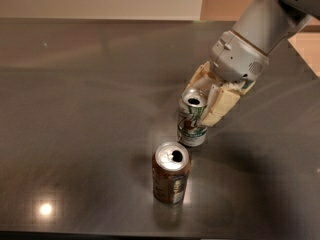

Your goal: Move 7up can near orange can

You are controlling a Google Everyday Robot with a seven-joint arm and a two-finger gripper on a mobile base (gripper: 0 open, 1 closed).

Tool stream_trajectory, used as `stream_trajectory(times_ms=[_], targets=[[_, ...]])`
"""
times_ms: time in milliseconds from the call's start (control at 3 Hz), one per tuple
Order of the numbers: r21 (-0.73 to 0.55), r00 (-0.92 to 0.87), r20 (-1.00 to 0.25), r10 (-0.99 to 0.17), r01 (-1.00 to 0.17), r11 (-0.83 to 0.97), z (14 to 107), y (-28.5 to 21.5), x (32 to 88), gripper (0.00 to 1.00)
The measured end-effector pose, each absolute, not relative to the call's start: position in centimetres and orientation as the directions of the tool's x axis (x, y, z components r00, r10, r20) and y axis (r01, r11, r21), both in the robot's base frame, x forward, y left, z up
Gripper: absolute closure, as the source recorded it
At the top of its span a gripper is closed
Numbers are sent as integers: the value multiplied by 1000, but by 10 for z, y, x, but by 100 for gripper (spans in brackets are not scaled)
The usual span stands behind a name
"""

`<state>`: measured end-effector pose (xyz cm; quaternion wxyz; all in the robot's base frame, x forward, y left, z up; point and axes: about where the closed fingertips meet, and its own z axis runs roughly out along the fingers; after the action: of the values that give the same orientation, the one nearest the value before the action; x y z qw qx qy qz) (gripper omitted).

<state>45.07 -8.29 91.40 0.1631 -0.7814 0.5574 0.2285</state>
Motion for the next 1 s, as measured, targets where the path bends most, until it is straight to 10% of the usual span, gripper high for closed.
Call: stream_trajectory(times_ms=[333,1000], targets=[[-23,335,-522,-784,-925,-380,907,-92,441,100],[-20,380,-550,-744,-896,-444,896,-94,410,59]])
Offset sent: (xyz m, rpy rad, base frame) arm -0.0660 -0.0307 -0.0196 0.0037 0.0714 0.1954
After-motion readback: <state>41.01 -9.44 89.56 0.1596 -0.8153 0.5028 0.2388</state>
